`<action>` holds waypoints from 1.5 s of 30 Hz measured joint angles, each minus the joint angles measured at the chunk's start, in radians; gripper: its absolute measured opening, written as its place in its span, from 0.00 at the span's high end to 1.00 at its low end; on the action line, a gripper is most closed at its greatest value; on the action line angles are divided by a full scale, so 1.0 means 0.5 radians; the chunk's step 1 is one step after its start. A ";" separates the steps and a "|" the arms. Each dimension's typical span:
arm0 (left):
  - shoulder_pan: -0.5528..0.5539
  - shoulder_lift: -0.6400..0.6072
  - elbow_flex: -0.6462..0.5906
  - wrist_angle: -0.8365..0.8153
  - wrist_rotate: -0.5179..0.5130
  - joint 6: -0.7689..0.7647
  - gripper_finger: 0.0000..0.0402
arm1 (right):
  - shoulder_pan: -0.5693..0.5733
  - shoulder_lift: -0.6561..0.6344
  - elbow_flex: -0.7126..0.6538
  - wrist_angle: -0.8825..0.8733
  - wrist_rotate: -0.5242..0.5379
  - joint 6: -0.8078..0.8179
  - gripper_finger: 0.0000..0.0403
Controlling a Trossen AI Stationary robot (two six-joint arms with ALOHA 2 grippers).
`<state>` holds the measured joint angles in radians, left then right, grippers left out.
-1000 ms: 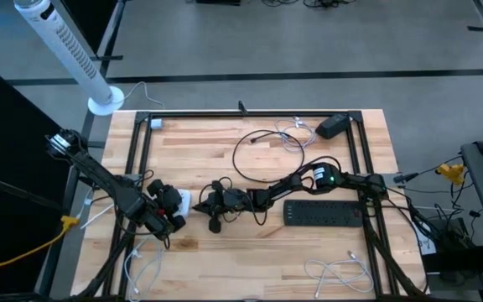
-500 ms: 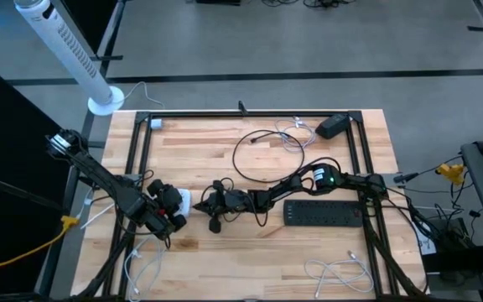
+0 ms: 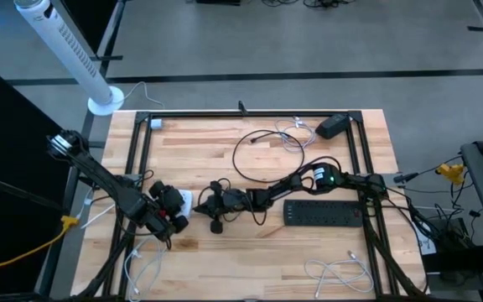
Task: Insert USB
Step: Insert the bottom black charger cable into the white outlet extension
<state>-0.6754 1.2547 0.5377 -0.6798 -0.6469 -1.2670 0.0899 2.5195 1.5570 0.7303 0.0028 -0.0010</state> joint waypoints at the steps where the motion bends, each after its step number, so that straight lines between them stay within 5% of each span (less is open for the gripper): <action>1: 0.000 0.010 0.001 0.010 -0.016 0.001 1.00 | 0.000 0.000 0.007 -0.012 -0.009 -0.001 0.96; 15: -0.001 0.245 0.012 0.167 -0.226 -0.041 1.00 | -0.015 0.008 0.100 -0.135 -0.022 0.003 0.96; 25: -0.005 0.186 0.448 -0.684 0.069 -0.058 1.00 | -0.016 -0.011 0.108 -0.193 -0.023 0.047 0.96; 32: -0.060 0.185 0.292 -0.484 0.326 -0.061 1.00 | -0.023 -0.042 0.107 -0.249 -0.022 0.008 0.96; 45: -0.126 0.193 0.106 -0.203 0.089 -0.160 1.00 | -0.032 -0.040 0.130 -0.304 -0.023 0.026 0.96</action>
<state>-0.7383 1.3510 0.5907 -0.7811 -0.6025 -1.3472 0.0741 2.4996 1.6219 0.5783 -0.0086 0.0120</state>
